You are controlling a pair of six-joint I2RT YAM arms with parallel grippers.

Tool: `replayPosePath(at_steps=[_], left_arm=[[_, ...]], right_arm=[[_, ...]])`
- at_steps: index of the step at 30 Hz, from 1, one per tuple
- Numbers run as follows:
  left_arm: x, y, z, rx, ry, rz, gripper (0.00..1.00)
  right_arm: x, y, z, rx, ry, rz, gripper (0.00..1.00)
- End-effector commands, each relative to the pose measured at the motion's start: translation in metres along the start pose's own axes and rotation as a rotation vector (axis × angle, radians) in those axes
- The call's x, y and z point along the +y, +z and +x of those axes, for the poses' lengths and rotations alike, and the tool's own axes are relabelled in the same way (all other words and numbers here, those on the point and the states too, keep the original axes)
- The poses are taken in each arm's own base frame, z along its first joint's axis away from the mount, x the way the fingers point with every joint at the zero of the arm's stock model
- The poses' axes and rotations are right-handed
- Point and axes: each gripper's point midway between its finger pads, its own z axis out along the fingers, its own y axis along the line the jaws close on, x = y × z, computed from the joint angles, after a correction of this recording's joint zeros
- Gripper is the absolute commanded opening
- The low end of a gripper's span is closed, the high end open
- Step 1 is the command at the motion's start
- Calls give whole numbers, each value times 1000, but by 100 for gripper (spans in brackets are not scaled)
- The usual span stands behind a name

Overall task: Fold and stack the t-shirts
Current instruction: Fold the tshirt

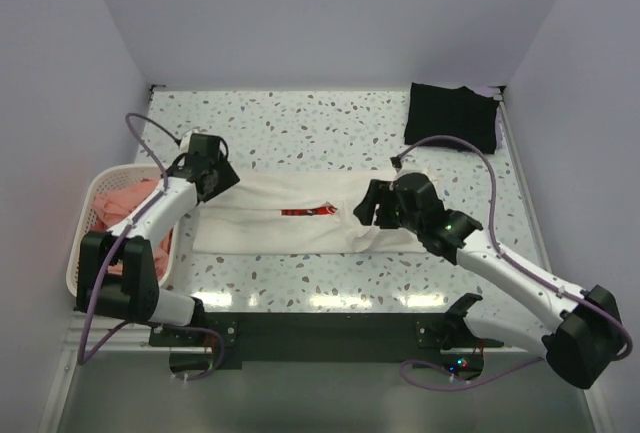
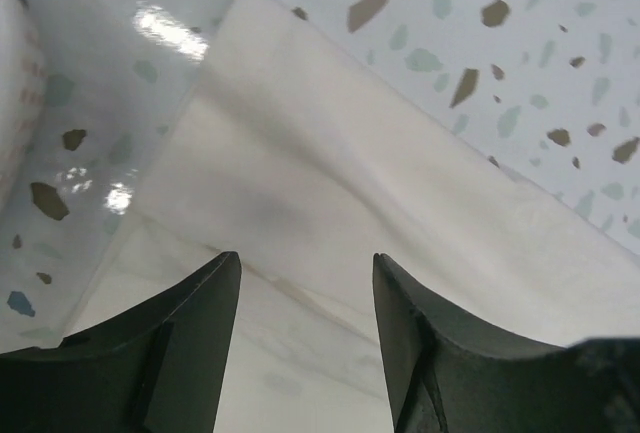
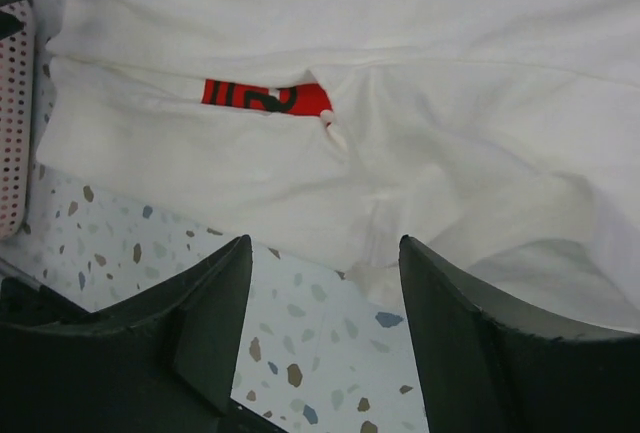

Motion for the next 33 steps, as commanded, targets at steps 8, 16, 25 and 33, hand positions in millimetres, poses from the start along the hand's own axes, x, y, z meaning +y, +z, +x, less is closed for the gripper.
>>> replayPosePath(at_steps=[8, 16, 25, 33], left_arm=[[-146, -67, 61, 5, 405, 455, 56], [-213, -95, 147, 105, 601, 665, 55], [-246, -114, 211, 188, 708, 804, 56], [-249, -124, 233, 222, 767, 863, 57]], right_arm=[[-100, -44, -25, -17, -55, 378, 62], [-111, -20, -23, 25, -63, 425, 61], [-116, 0, -18, 22, -50, 431, 59], [-125, 5, 0, 54, -43, 441, 42]])
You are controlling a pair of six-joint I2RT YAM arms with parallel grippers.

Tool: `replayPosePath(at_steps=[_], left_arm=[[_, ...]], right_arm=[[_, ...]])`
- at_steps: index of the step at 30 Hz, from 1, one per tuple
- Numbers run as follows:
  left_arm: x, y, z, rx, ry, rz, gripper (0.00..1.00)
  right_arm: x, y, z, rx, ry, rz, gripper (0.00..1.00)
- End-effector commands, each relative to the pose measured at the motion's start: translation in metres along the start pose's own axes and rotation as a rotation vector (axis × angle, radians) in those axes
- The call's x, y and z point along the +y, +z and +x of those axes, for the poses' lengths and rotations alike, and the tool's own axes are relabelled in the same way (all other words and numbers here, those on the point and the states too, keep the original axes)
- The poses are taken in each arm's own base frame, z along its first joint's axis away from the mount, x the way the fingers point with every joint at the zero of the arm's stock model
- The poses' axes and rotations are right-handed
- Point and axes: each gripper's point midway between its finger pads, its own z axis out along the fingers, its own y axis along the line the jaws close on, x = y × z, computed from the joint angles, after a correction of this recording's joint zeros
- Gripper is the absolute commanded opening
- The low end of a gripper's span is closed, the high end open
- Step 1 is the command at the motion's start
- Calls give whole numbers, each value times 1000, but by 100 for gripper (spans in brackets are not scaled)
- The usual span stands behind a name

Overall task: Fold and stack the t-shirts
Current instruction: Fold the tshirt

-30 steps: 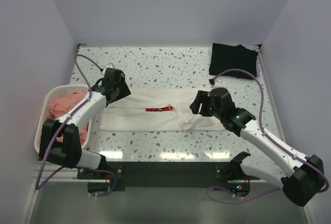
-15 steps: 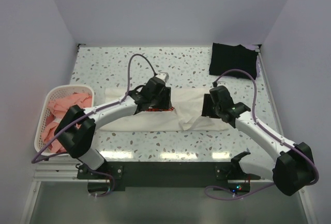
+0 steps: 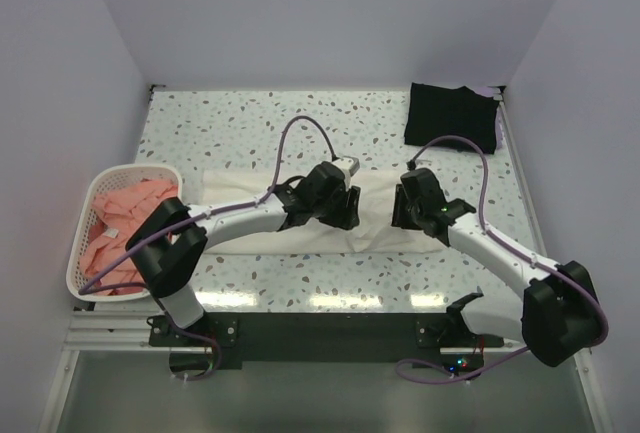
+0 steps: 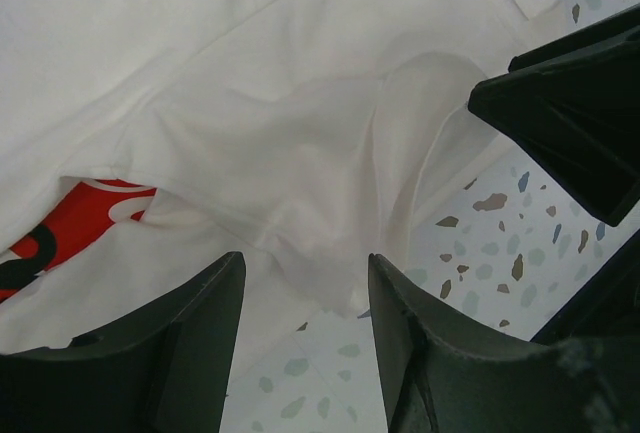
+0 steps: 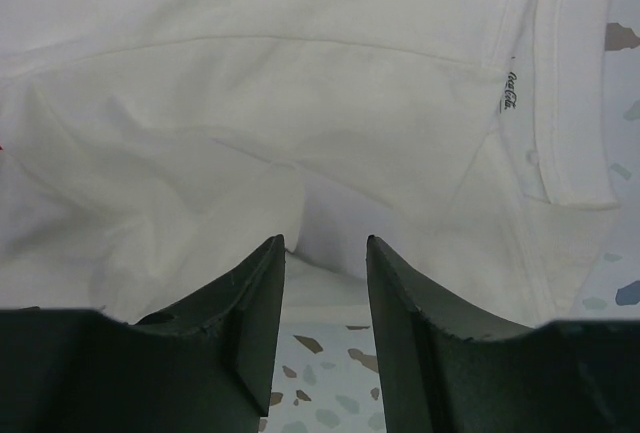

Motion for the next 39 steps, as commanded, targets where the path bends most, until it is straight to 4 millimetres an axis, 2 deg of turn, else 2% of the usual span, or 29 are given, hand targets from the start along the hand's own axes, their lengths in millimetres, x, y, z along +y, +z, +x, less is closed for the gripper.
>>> replayPosePath(at_steps=[1, 10, 13, 19, 20, 22, 23, 29, 34, 39], left_arm=[[-25, 2, -19, -53, 55, 79, 57], [-31, 17, 3, -6, 95, 71, 57], [-32, 20, 6, -3, 100, 63, 56], [-25, 20, 10, 7, 98, 23, 43], [-23, 20, 12, 11, 100, 15, 37], [-22, 19, 13, 15, 100, 13, 32], [-22, 18, 16, 19, 99, 11, 26], [-10, 14, 19, 16, 93, -36, 7], [-5, 4, 16, -4, 84, -67, 1], [-1, -3, 15, -7, 81, -86, 0]], right_arm=[[-2, 2, -4, -38, 13, 5, 39], [-9, -7, 14, -18, 28, -10, 15], [-12, -13, 19, -19, 40, -17, 13], [-11, -24, 26, -12, 57, -50, 12], [-11, -27, 26, -13, 59, -56, 12], [-10, -30, 28, -11, 63, -67, 12], [-10, -32, 28, -14, 68, -71, 11], [-6, -42, 32, -1, 81, -109, 11], [-2, -49, 36, 9, 100, -147, 10], [-3, -61, 37, 6, 114, -159, 9]])
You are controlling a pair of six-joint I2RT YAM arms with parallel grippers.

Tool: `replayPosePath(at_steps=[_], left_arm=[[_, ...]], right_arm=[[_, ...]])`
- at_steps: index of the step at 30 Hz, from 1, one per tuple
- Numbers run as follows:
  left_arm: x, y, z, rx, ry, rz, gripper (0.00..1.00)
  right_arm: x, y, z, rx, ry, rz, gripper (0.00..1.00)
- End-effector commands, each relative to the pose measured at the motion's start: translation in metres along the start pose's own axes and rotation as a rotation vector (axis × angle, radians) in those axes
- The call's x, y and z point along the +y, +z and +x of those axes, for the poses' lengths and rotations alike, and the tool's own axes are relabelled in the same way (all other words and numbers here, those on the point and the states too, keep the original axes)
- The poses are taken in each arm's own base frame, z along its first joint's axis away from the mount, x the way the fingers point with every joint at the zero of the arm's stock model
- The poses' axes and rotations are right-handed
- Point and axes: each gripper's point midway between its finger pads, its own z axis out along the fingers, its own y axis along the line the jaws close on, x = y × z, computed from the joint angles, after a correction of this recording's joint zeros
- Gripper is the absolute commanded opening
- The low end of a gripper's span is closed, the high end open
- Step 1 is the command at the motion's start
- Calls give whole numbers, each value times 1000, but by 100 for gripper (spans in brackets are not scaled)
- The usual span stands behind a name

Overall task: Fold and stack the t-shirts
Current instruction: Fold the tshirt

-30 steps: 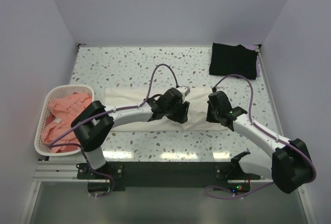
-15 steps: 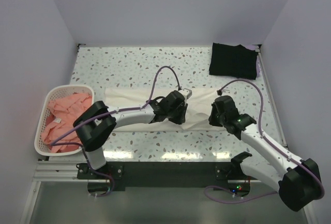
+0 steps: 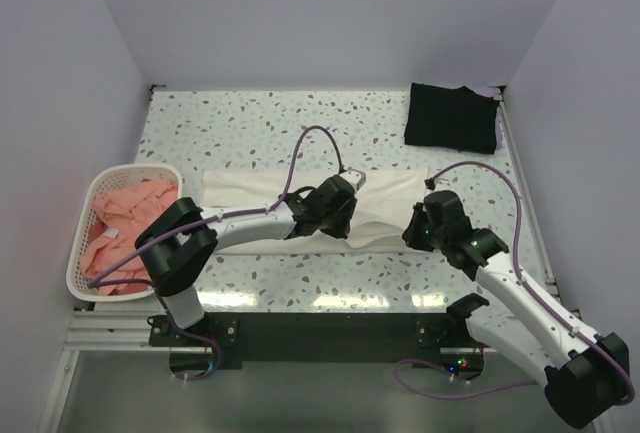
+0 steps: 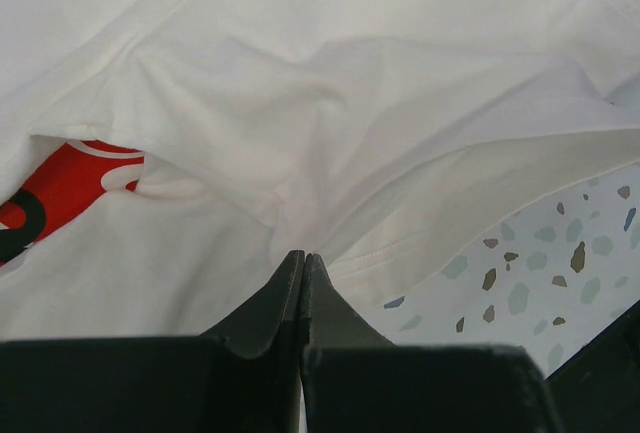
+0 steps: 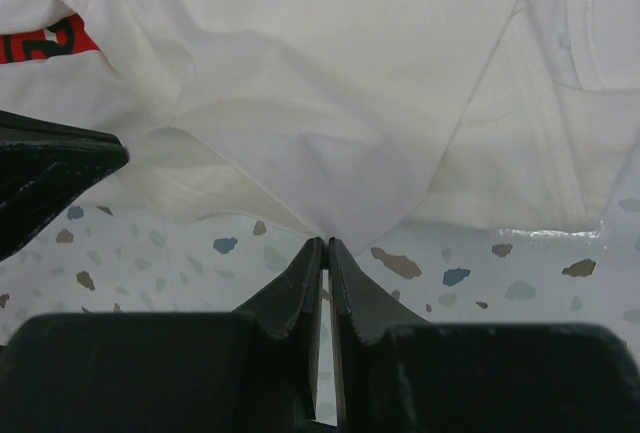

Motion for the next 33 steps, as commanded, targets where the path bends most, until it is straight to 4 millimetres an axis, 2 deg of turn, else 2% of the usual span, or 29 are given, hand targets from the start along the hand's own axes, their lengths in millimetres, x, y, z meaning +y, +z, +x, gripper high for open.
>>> replayPosePath(at_steps=[1, 9, 13, 15, 16, 18, 19, 21, 22, 24, 25, 27, 28, 30, 33], left_arm=[[0, -16, -14, -52, 1, -21, 0], [15, -21, -10, -29, -5, -77, 0], [14, -19, -22, -35, -27, -40, 0], [16, -14, -28, -34, -40, -26, 0], [11, -13, -35, -38, -44, -6, 0], [18, -3, -36, -8, -55, -11, 0], [15, -2, -46, -20, -61, -1, 0], [20, 5, -48, 7, -79, 9, 0], [16, 6, -56, 0, -87, 32, 1], [24, 10, -59, 16, -117, 28, 1], [23, 10, -62, 18, -133, 40, 2], [32, 13, -62, 32, -159, 23, 5], [34, 13, -65, 32, -167, 18, 6], [40, 12, -63, 44, -176, 3, 8], [49, 6, -65, 35, -179, -31, 19]], right_arm=[[1, -12, 2, 3, 21, -13, 9], [4, -19, -7, -9, 14, -8, 10], [6, -10, -19, -17, -4, 18, 10], [5, 1, -26, -13, -19, 54, 10], [9, 2, -34, -27, -24, 57, 11], [10, 13, -47, -36, -39, 92, 11], [11, 18, -51, -35, -44, 105, 11], [11, 30, -66, -40, -52, 138, 10], [11, 33, -71, -42, -52, 144, 10], [12, 40, -85, -58, -48, 154, 9], [9, 49, -84, -36, -49, 170, 9], [8, 56, -95, -39, -41, 179, 8], [3, 64, -93, -20, -46, 202, 8], [1, 69, -96, -11, -51, 214, 9], [-7, 79, -95, -2, -49, 240, 10]])
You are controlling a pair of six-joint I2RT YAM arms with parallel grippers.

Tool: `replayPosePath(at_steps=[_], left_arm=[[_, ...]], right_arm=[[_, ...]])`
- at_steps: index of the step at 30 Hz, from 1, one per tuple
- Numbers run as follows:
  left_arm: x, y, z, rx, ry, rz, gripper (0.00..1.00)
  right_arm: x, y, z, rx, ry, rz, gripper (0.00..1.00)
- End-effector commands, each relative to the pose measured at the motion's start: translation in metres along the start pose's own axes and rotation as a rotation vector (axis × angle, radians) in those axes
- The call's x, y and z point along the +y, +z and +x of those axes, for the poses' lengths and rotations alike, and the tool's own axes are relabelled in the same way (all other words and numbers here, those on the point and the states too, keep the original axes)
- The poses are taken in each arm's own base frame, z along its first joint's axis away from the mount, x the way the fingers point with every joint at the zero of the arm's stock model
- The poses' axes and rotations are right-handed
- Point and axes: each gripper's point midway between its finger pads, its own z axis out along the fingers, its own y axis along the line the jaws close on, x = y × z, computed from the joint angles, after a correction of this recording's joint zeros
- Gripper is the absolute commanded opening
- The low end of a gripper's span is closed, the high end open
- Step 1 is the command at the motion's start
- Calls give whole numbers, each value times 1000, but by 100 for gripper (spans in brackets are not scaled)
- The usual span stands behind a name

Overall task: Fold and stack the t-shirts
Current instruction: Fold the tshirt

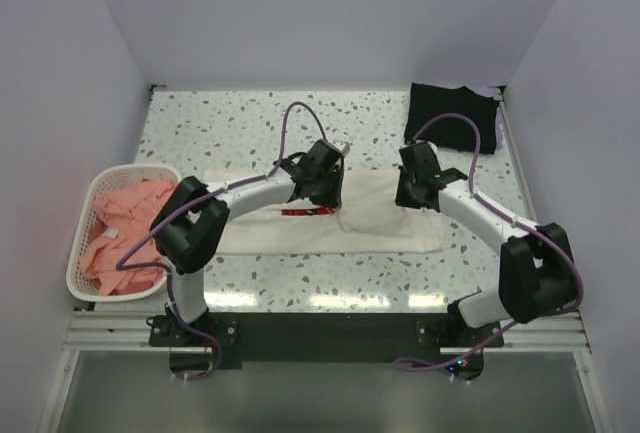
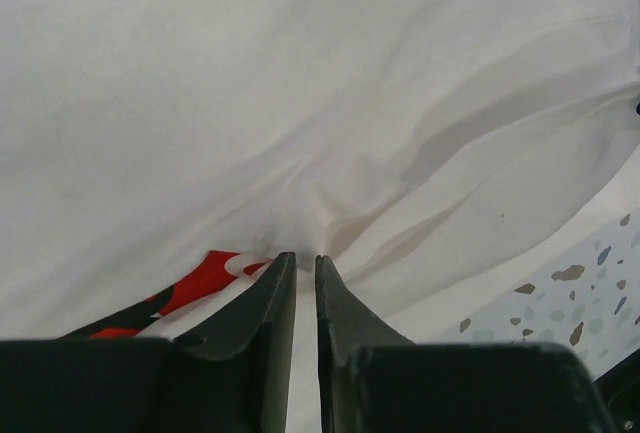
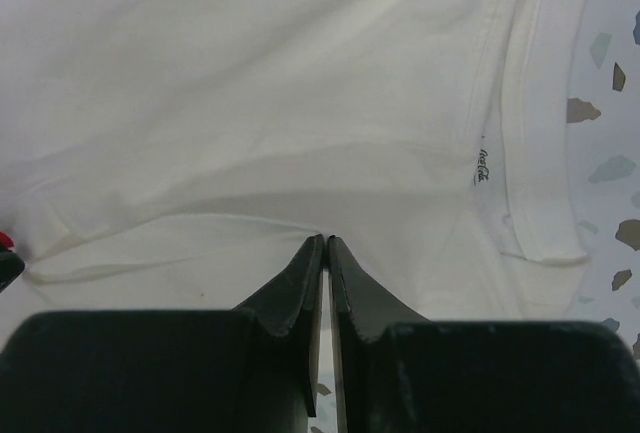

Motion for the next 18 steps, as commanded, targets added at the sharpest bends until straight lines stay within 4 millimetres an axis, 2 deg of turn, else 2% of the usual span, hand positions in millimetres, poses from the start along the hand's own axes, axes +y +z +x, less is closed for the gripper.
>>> replayPosePath(at_steps=[1, 2, 3, 6, 9, 10, 11, 13, 16, 18], left_arm=[[-1, -14, -15, -25, -21, 4, 19], [2, -17, -18, -30, -29, 3, 20], [3, -19, -20, -34, -33, 2, 26], [4, -28, -29, -61, -30, -10, 29], [-3, -38, -32, -83, -15, 17, 32], [-5, -40, -32, -82, -7, 29, 32], [-11, -45, -33, -92, 4, 41, 32], [-18, -50, -35, -111, 23, 48, 32], [-40, -58, -39, -141, 58, 100, 29], [-50, -52, -37, -140, 69, 119, 24]], right_arm=[[-2, 5, -24, -63, -3, 22, 10], [-4, 12, -25, -54, 7, 22, 10], [-3, 14, -27, -56, 15, 21, 10], [-2, 22, -31, -46, 17, 23, 11], [-2, 24, -38, -56, 21, 31, 29], [-4, 22, -39, -56, 21, 37, 42], [-6, 21, -42, -58, 20, 41, 45], [-4, 10, -53, -90, 27, 31, 48], [-1, -7, -62, -128, 38, -2, 51], [2, -14, -61, -128, 52, -25, 52]])
